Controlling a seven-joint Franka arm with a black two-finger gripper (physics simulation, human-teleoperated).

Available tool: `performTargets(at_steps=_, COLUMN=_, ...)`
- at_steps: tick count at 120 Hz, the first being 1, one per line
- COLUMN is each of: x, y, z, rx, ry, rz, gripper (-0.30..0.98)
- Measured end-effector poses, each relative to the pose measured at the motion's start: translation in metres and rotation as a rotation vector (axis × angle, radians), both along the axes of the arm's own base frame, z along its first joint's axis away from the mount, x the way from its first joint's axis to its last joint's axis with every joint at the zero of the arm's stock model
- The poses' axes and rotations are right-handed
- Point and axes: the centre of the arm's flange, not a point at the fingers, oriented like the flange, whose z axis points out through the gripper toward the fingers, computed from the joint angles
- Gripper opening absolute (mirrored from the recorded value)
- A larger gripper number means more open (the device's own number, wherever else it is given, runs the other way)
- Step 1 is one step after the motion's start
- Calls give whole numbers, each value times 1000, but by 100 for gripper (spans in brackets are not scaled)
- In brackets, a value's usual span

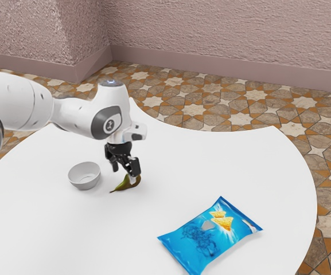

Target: Place the pear in the bowl.

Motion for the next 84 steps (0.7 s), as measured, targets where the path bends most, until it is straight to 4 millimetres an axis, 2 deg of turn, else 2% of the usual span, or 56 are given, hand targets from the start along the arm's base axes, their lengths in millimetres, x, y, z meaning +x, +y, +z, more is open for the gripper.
performTargets(at_steps=18, x=12, y=7, z=-10, rx=-4, ry=-6, rz=-37, gripper=69)
performTargets(at_steps=45, x=14, y=7, z=-28, rx=-10, ry=9, rz=-95, gripper=69)
performTargets(at_steps=84, x=26, y=4, z=-33, rx=-14, ry=-18, rz=-153, gripper=69)
